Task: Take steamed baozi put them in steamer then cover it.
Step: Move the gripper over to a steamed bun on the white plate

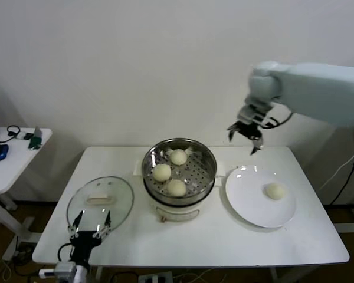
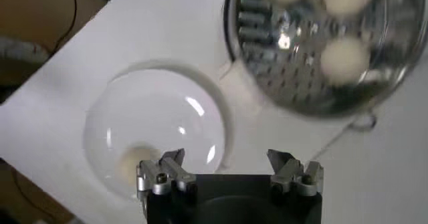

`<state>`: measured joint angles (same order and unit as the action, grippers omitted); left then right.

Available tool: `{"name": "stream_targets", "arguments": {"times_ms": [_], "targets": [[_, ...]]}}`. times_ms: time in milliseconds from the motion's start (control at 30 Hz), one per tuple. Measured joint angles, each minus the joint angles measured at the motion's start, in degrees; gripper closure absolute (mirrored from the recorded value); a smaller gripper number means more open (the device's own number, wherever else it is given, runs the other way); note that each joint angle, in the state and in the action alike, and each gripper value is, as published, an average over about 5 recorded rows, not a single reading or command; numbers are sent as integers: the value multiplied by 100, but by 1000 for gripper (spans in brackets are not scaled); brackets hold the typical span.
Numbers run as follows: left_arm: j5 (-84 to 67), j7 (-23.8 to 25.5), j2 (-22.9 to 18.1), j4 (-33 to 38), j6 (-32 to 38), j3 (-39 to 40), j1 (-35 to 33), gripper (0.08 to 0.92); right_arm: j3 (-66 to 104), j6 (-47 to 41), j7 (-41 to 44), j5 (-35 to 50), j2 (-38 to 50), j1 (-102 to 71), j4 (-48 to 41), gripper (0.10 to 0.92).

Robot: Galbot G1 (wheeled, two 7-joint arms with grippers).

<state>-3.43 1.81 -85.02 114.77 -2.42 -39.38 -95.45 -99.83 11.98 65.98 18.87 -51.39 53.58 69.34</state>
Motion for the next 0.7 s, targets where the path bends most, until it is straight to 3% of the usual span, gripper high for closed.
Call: {"name": "stream_targets", "arguments": {"times_ms": [300,700], "targets": [[27,4,0,-2,-41,-37,15,177,696,-413,-194,-494,895,-1197,-607,203],[35,0,0,-47,-10,-62,-67,177,2130,-633,-451,-1152,979,-2985,-1570,203]]}}
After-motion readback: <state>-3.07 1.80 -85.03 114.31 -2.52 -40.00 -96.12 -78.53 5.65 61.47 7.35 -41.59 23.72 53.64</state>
